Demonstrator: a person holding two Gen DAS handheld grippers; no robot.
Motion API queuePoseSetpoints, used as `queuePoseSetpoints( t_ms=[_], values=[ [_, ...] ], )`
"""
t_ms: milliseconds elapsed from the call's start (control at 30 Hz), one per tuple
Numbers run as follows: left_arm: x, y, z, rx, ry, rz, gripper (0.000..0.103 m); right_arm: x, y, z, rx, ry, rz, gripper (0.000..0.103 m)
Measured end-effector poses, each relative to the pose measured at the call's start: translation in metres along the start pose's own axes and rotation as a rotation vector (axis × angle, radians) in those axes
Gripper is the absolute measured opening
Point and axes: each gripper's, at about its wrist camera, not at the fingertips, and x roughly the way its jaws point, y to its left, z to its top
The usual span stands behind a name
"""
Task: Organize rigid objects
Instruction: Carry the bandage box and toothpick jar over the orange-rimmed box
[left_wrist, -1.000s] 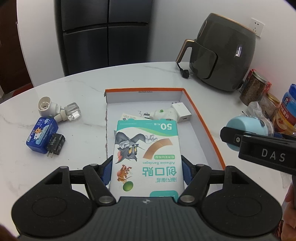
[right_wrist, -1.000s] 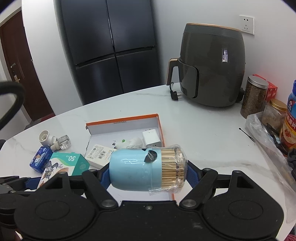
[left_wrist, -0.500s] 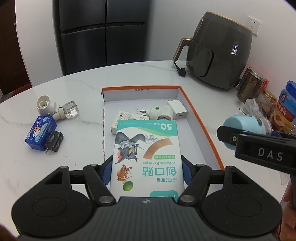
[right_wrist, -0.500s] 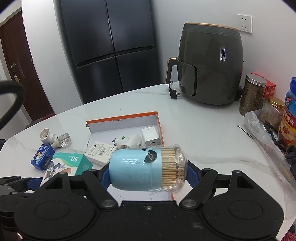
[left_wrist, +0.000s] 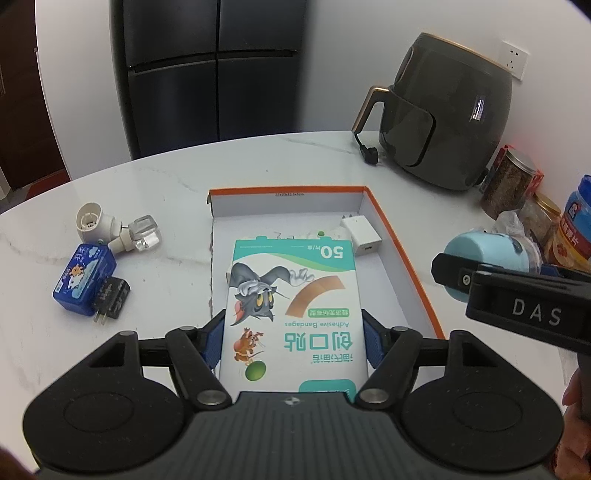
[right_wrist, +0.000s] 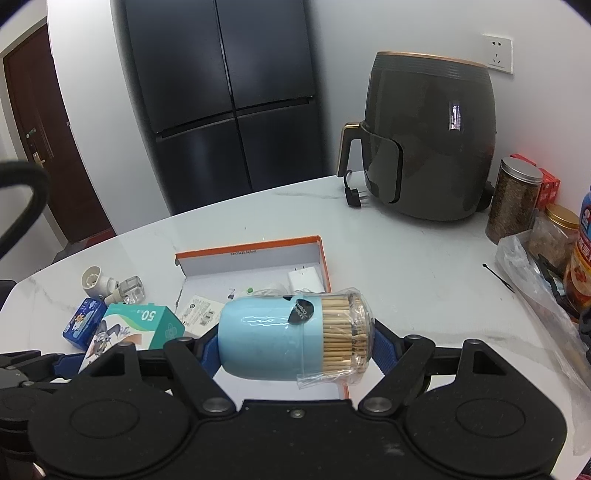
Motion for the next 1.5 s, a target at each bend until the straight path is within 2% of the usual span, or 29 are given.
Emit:
queuePoseSetpoints(
  t_ms=[1000,1500],
  values=[
    [0.037,0.003,0.024,-0.019,0.029,0.003,0.072,0.04,-0.006,0.021,-0.017,0.027,0.006,0.092],
    [0.057,0.003,0.044,-0.028,0.024,0.018,0.071,0.066,-0.005,0.043,-0.043,0.028,0.02,0.092]
  ],
)
